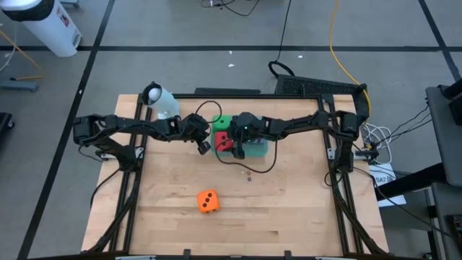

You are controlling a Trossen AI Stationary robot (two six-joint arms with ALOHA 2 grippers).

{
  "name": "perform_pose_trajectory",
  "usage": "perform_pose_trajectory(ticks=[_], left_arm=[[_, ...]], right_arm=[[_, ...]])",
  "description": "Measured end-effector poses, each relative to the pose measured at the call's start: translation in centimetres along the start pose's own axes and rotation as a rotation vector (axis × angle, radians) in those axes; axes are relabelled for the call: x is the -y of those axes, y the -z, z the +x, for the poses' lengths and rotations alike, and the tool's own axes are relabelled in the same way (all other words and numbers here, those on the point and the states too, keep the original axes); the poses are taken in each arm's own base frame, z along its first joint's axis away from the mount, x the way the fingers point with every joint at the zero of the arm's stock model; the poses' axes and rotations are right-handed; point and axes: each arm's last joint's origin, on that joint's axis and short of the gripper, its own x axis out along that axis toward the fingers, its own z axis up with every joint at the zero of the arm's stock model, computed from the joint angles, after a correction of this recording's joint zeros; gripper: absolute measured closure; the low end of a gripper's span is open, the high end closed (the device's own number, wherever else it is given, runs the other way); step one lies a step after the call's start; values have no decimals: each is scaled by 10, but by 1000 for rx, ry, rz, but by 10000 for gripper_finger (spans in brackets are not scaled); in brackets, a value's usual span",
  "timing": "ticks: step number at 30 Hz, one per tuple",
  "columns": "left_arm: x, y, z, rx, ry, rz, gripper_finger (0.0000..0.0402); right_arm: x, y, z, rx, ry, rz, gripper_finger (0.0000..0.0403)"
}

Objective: Pick & Place Dice
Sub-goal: Put the large red dice into the blue bin

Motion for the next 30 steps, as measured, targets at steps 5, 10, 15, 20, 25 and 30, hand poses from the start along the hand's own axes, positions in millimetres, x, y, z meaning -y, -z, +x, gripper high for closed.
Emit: perform_pose_trajectory(ticks=[5,10,15,20,25,30], left_arm=[[0,2,14,-10,63,-9,381],[3,2,22,7,96,-2,380],[3,2,25,8,98,2,380],[3,1,25,19,104,14,380],[4,1,25,20,104,14,380],[4,1,25,23,96,15,380]], right_arm=[[1,5,7,9,2,6,46],[3,10,13,5,2,13,46],[4,11,13,2,6,7,46],[4,11,13,-1,5,-6,46],[4,15,16,-14,2,14,46],[6,16,16,-15,7,59,31]])
